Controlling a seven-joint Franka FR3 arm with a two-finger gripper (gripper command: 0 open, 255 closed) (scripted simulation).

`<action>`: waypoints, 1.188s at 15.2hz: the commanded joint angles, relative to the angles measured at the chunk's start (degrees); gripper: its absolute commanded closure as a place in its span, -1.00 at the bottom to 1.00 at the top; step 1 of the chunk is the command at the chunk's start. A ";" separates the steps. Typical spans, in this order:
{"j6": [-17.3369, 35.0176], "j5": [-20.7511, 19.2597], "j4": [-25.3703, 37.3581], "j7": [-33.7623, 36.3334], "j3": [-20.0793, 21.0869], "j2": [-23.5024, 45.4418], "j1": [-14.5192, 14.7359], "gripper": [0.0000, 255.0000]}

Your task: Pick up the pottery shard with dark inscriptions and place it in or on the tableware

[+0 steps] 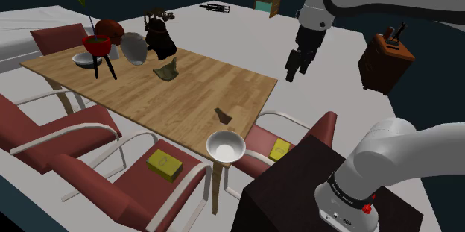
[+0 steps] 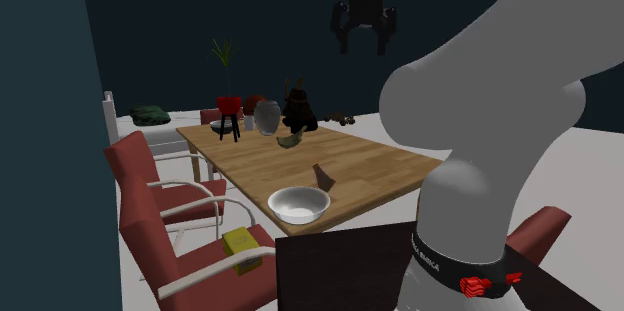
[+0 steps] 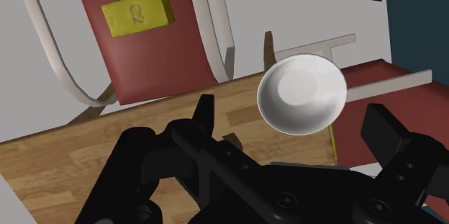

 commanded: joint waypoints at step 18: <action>36.22 4.90 -6.09 -25.29 -11.68 27.39 3.46 -1.00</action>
